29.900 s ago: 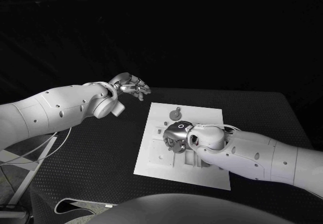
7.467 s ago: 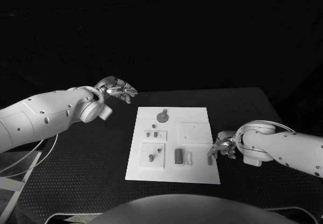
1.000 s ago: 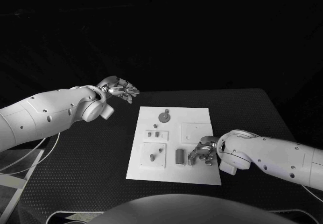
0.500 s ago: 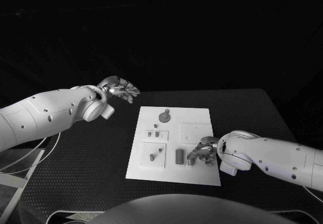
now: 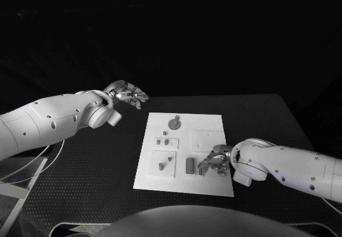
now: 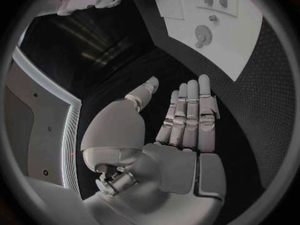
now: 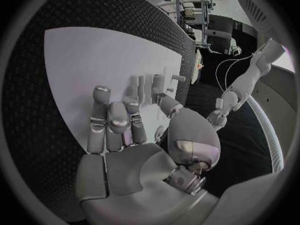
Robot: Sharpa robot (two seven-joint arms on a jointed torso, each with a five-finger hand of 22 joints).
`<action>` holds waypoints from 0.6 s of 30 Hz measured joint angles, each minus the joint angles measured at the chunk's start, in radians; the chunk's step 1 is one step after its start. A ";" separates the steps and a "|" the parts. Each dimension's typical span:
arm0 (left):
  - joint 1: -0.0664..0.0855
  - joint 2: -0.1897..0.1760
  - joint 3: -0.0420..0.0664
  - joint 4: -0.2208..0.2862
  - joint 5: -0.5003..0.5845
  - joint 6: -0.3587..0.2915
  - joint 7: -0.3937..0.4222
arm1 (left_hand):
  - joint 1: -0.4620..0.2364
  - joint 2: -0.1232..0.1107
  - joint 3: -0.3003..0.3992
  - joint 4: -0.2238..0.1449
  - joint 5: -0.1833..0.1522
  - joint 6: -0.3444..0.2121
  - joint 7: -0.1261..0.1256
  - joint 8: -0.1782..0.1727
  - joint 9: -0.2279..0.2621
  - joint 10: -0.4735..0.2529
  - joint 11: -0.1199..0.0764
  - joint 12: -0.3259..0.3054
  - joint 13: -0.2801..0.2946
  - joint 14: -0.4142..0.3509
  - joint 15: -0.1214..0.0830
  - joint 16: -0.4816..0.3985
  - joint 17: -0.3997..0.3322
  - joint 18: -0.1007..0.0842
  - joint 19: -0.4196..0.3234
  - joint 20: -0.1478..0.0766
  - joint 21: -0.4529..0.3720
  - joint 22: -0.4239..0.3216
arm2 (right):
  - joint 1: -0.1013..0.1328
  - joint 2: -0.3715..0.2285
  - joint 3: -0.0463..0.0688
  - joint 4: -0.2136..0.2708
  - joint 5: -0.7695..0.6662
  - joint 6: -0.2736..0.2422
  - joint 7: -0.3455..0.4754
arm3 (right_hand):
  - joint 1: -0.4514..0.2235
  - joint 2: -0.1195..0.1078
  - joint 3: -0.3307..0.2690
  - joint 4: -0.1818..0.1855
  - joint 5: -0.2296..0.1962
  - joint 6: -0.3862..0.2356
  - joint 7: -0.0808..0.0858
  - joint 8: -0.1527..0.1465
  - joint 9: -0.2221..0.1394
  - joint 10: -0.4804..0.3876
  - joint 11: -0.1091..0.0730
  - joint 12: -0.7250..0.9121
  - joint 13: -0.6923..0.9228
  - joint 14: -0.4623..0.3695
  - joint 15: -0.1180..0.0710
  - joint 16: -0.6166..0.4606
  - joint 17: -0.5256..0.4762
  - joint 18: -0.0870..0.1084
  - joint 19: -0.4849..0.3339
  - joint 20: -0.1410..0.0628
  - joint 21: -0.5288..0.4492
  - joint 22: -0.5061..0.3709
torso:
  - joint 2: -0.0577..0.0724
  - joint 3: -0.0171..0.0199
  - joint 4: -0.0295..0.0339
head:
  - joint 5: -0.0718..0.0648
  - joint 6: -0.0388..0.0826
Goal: Assemble the parts on the task board
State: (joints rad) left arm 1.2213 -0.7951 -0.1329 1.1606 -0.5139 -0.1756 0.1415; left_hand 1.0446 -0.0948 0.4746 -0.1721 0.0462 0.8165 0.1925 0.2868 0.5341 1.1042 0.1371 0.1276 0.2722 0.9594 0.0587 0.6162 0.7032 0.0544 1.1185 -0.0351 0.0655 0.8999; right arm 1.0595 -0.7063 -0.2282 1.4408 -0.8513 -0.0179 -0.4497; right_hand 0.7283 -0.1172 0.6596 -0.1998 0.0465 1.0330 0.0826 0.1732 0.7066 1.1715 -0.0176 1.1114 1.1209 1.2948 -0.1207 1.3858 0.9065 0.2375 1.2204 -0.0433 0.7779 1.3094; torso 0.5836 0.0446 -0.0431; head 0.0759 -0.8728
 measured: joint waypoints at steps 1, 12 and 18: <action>0.000 0.000 0.000 0.000 0.000 0.000 0.000 | 0.000 0.000 0.000 0.000 0.000 0.000 0.000 0.000 0.000 0.000 0.000 0.000 0.000 0.000 0.000 0.000 0.000 0.000 0.000 0.000 0.000 0.000 | 0.000 0.000 0.000 0.000 0.000 0.000 0.001 | 0.000 0.000 0.000 0.000 0.000 0.000 0.000 0.000 0.000 0.000 0.000 0.000 0.000 0.000 0.000 0.000 0.000 0.000 0.000 0.000 0.000 0.000 | 0.000 0.0000 0.0000 | 0.000 0.000; 0.000 0.000 0.000 0.000 0.000 0.000 0.000 | 0.000 0.000 0.000 0.000 0.000 0.000 0.000 0.000 0.000 0.000 0.000 0.000 0.000 0.000 0.000 -0.004 0.001 -0.001 0.000 0.000 0.000 0.000 | 0.000 -0.004 0.000 0.001 0.001 0.001 0.007 | 0.000 0.000 0.003 0.003 0.000 0.000 0.000 0.000 -0.001 -0.001 0.001 0.000 0.000 0.003 -0.002 0.000 0.000 0.000 0.004 -0.003 0.000 0.000 | 0.000 0.0000 0.0000 | 0.001 0.000; 0.000 0.000 0.000 0.000 0.000 0.000 0.000 | 0.000 0.000 0.000 0.000 0.000 0.000 0.000 0.000 0.000 0.000 0.000 0.000 0.000 0.000 0.000 -0.004 0.001 -0.003 0.000 0.000 0.000 0.000 | 0.000 -0.018 0.001 0.006 -0.007 0.001 0.019 | 0.008 -0.003 0.003 0.002 0.000 -0.001 0.001 0.000 -0.001 -0.001 0.001 0.000 0.000 0.003 -0.002 0.000 0.000 0.000 0.003 -0.003 0.000 0.000 | 0.000 0.0000 0.0000 | 0.000 0.000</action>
State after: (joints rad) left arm 1.2216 -0.7956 -0.1329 1.1601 -0.5139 -0.1751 0.1414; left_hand 1.0446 -0.0948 0.4746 -0.1722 0.0462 0.8165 0.1925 0.2868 0.5342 1.1042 0.1371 0.1276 0.2724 0.9594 0.0587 0.6124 0.7045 0.0517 1.1185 -0.0351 0.0654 0.8999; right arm 1.0595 -0.7239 -0.2273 1.4469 -0.8588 -0.0170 -0.4308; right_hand 0.7361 -0.1201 0.6627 -0.1974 0.0465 1.0315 0.0839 0.1732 0.7059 1.1700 -0.0161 1.1114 1.1210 1.2977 -0.1231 1.3858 0.9066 0.2375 1.2239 -0.0466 0.7779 1.3094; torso 0.5835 0.0446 -0.0431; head 0.0764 -0.8728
